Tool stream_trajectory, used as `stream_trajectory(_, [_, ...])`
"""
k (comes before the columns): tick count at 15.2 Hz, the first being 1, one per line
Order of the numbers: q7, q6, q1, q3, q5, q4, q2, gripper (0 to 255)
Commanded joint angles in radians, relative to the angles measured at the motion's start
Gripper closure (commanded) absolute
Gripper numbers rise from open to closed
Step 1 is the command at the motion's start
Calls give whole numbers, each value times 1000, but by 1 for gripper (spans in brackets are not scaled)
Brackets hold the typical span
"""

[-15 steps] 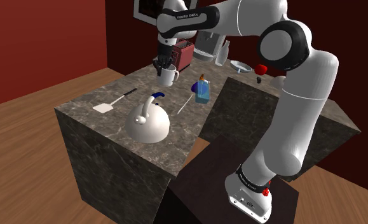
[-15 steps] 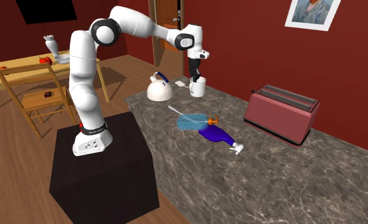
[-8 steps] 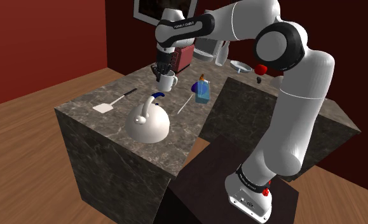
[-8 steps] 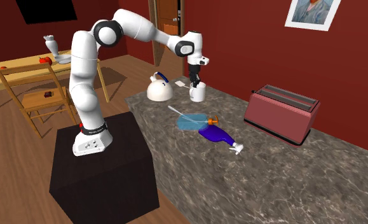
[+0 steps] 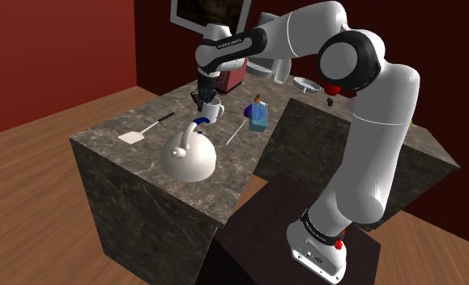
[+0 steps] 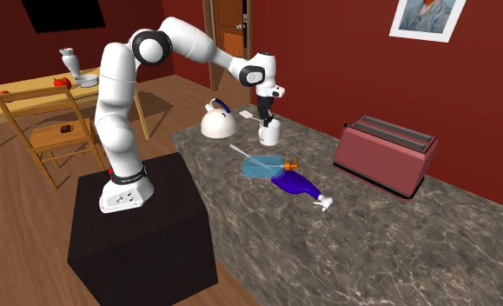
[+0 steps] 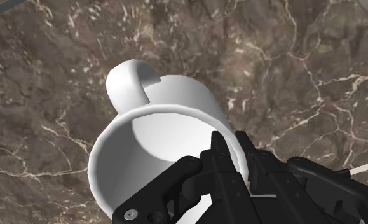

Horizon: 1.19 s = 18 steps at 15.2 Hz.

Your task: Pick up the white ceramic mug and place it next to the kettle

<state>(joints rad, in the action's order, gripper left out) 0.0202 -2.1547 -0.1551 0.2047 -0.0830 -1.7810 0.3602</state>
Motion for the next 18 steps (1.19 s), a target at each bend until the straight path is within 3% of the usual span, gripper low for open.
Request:
stream_trajectory(1, [0,-3,0,0,-1,0,2,255])
stream_trajectory(6, [0,-3,0,0,-1,0,2,255])
stream_trajectory(7, [0,-3,0,0,-1,0,2,0])
stream_trajectory(12, [0,-3,0,0,-1,0,2,0])
stream_trajectory(16, [-9,105,-3,5,14,58,-49,0])
stream_trajectory(18, [-9,105,-3,5,14,58,-50,0])
